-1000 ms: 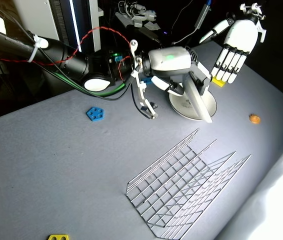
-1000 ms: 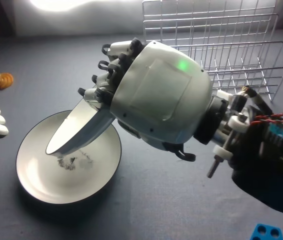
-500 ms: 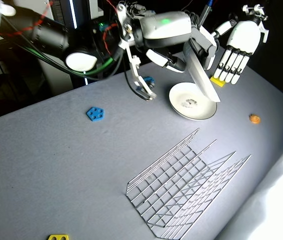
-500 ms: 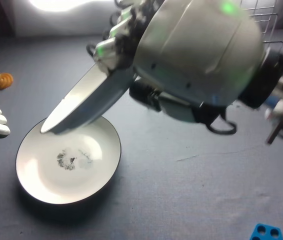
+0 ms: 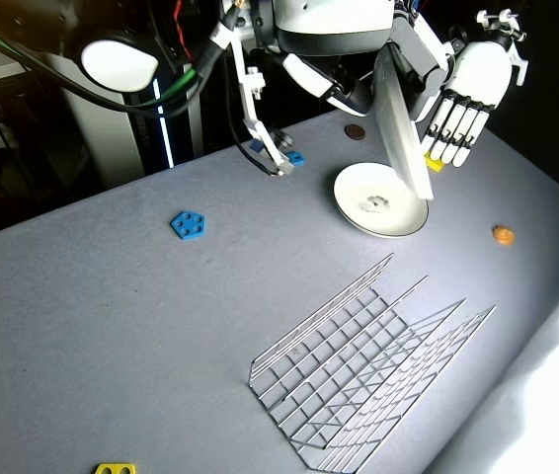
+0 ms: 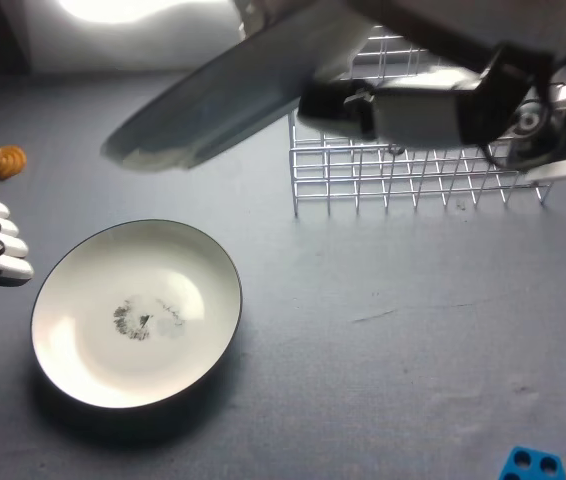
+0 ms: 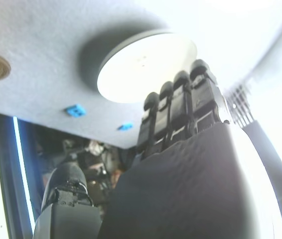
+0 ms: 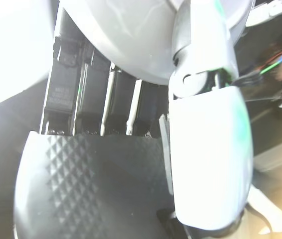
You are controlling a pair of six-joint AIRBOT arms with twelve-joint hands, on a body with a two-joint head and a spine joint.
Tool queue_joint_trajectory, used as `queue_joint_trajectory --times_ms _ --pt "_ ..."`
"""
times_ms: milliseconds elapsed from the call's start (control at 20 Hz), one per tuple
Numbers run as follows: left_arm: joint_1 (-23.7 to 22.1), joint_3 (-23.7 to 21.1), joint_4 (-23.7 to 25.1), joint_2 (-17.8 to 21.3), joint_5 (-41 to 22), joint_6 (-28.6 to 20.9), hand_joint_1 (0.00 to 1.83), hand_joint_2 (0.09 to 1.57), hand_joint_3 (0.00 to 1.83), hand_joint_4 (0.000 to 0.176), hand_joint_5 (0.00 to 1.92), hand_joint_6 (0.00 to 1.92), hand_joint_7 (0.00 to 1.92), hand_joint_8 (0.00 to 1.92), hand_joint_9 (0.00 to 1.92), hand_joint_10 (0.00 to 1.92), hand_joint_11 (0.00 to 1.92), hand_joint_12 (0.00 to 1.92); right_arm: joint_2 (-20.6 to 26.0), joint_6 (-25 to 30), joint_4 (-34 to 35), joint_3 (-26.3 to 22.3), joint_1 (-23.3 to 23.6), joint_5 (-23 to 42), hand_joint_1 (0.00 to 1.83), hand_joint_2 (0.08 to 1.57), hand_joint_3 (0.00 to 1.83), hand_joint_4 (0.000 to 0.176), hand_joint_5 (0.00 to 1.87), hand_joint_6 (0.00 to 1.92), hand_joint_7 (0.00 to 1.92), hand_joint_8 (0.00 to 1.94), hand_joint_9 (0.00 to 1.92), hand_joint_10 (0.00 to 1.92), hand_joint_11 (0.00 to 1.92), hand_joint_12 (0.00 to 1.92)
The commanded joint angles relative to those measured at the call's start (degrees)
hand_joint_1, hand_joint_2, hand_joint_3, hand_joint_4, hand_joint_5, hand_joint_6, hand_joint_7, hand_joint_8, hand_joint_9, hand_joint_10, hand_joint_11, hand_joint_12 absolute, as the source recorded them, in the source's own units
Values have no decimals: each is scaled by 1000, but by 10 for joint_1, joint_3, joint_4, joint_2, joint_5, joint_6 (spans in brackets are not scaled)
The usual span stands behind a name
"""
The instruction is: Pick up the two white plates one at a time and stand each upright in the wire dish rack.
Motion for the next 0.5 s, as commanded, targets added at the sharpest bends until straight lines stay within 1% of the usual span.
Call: queue_joint_trajectory --times_ms 0,50,100,150,200,250,300,350,400,450 --pt "-5 -2 -38 2 -21 0 0 1058 0 0 80 4 75 7 51 9 9 5 8 2 -1 -3 18 66 1378 1072 1 0 1005 945 1099 755 995 973 815 1006" --pt "-6 -6 -38 1 -18 0 0 1062 0 0 67 0 64 1 42 4 1 1 13 4 16 -3 27 50 1268 1075 0 0 1030 919 1110 761 1033 579 808 1005" --pt "-6 -9 -38 -1 -15 0 0 1059 0 0 65 0 61 0 40 3 4 2 21 9 45 -3 41 26 1242 1084 0 16 1019 943 1093 790 1097 336 800 998" --pt "-6 -11 -38 -3 -11 0 0 1056 0 0 54 0 56 0 35 0 2 1 26 19 54 -3 50 12 1231 1095 2 22 995 984 1060 843 1118 236 780 999" --pt "-6 -14 -37 -7 -3 0 0 1059 0 0 59 3 61 3 40 3 5 2 33 38 56 -3 59 -1 1229 1097 3 23 988 996 1056 851 1125 215 777 1001" --pt "-6 -17 -37 -10 4 0 0 1061 0 0 63 4 72 7 52 8 11 5 36 40 56 -3 64 -12 1351 1081 6 0 986 980 1081 795 1001 862 780 1006" --pt "-7 -18 -35 -13 13 1 0 1065 2 0 78 10 84 11 61 10 17 8 38 40 59 -3 68 -19 1376 1079 3 0 990 972 1083 788 973 1000 788 1012" --pt "-7 -18 -33 -18 24 2 0 1067 3 0 79 9 88 11 65 11 20 9 41 40 64 -3 73 -32 1259 1095 0 0 980 991 1070 838 1000 609 770 1016" --pt "-7 -19 -33 -23 33 2 0 1063 1 0 69 4 74 5 59 7 12 6 42 40 71 -2 76 -41 1228 1115 0 10 945 1041 1041 898 1057 386 741 1052" --pt "-7 -21 -33 -26 41 2 0 1060 0 0 73 6 74 4 56 5 12 6 43 40 75 0 77 -43 1226 1109 0 12 948 1027 1058 883 1125 251 757 1038"
